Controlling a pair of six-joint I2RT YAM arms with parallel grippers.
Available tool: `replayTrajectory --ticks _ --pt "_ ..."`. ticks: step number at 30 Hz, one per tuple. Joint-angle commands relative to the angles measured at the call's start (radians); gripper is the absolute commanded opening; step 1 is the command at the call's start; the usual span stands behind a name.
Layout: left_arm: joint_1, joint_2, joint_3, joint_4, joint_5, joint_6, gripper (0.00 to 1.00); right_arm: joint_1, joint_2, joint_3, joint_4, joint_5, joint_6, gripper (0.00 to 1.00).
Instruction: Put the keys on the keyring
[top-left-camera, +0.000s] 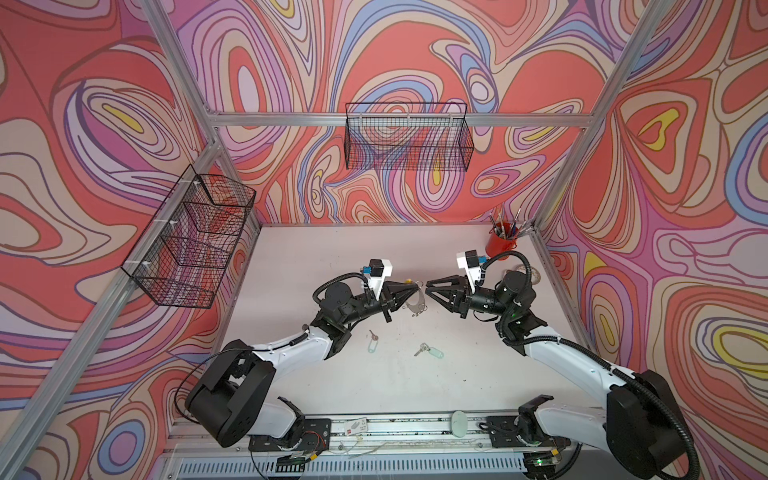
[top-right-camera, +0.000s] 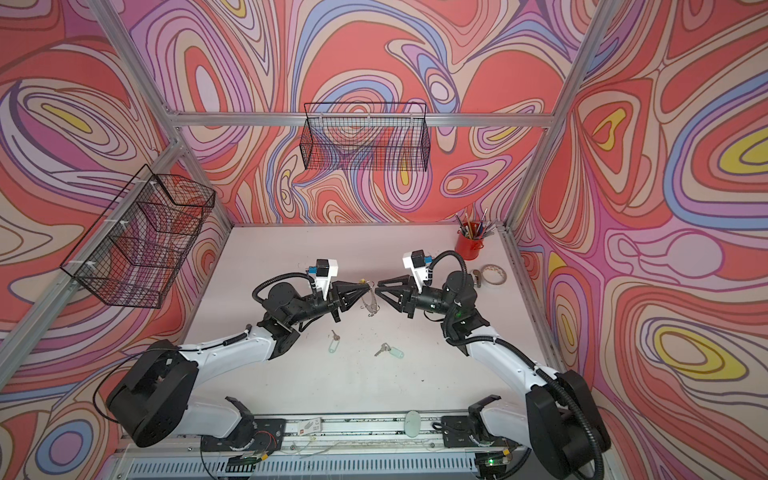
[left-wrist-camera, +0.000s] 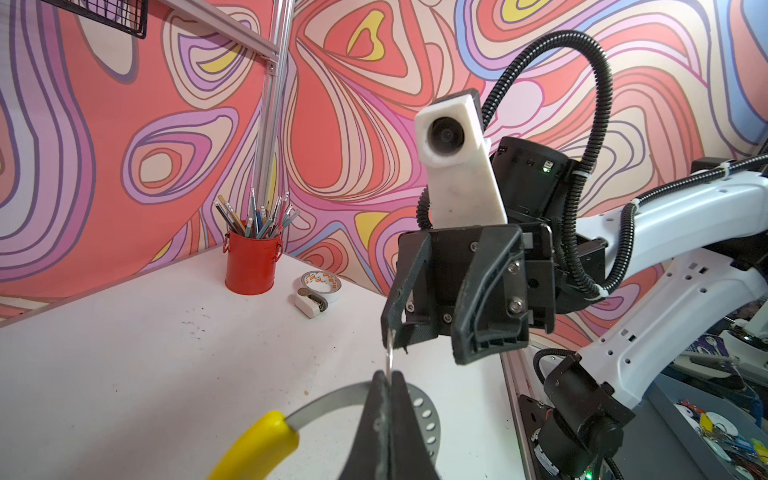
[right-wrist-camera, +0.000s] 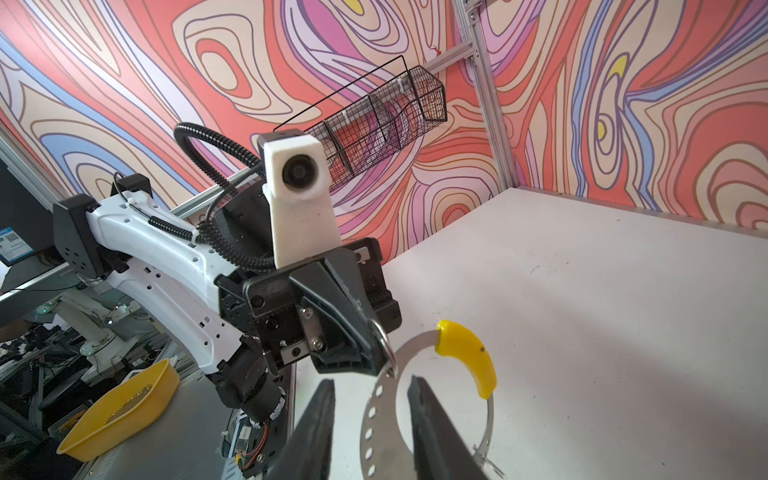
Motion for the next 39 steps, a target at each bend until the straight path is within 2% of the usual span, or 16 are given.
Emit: replayTrajectory --ticks 1,7,13,15,19,27,30,33,39 --pt "-0.01 0.009 0.002 0.09 0.031 -0.015 0.0 0.0 0.017 0.03 0.039 -0.02 0.008 0.31" --pt "-0.015 0.012 0.004 0.093 0.04 -0.016 0.0 0.016 0.045 0.045 0.04 -0.02 -0.004 0.28" --pt "-0.015 0.01 0.005 0.093 0.049 -0.013 0.0 0.024 0.057 0.05 0.019 -0.02 -0.022 0.2" --pt "-0.015 0.01 0.007 0.091 0.047 -0.012 0.0 0.025 0.056 0.051 0.019 -0.02 -0.021 0.16" --pt "-0.015 0.013 0.007 0.078 0.042 -0.007 0.0 0.027 0.055 0.047 0.029 -0.02 -0.017 0.0" --pt "-0.015 -0.004 0.022 -0.012 0.052 0.022 0.0 0.029 0.046 0.026 0.056 0.001 -0.021 0.0" --pt "-0.014 -0.049 0.032 -0.154 0.037 0.073 0.17 0.029 0.025 0.016 0.034 0.051 -0.06 0.0" --pt "-0.012 -0.11 0.036 -0.309 0.029 0.135 0.29 0.029 0.02 0.01 0.064 0.042 -0.072 0.0" --pt "0.027 -0.259 0.068 -0.646 0.027 0.29 0.44 0.036 0.022 0.001 0.067 0.036 -0.106 0.0"
